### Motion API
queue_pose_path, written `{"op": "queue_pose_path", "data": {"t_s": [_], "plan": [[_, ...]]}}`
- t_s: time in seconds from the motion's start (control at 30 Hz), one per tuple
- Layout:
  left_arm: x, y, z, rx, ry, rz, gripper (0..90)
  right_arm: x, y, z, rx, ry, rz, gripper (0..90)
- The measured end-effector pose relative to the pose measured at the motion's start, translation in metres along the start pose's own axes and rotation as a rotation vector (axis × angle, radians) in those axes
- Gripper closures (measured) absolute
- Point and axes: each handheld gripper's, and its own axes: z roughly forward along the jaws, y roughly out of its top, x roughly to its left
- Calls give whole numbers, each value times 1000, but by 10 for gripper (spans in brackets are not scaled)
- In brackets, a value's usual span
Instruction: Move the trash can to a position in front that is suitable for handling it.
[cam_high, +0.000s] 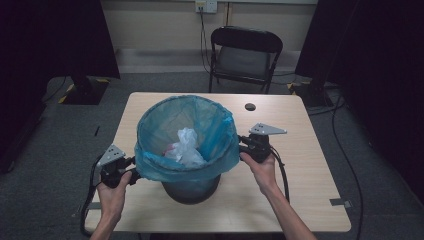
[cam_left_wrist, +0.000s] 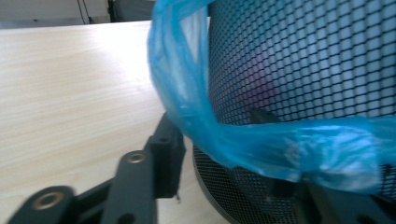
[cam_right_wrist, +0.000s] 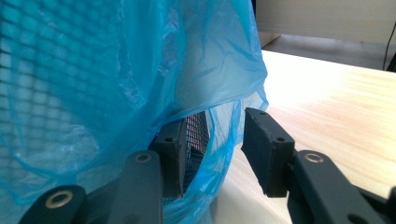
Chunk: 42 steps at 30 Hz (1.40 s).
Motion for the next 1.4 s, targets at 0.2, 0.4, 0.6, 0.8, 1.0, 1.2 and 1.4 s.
{"op": "queue_pose_path", "data": {"t_s": [0.2,0.4,0.6,0.8,1.0,1.2,1.4], "plan": [[-16,-3,4,-6,-36,3,537,-1,-5,-21,9,-23,-13,595],[-28,-1,14,-5,-71,18,532,-4,-11,-43,11,-51,-19,588],[-37,4,29,12,-118,35,506,-9,-17,-66,11,-87,-8,575],[-44,12,45,20,-114,64,451,-13,-20,-83,14,-149,-14,493],[-41,13,42,40,-118,56,312,-15,-21,-94,11,-173,-15,403],[-35,9,18,34,-96,68,290,-15,-20,-109,-3,-187,-13,398],[-32,19,-2,-56,-121,75,283,-9,-6,-125,-56,-179,-41,414]]}}
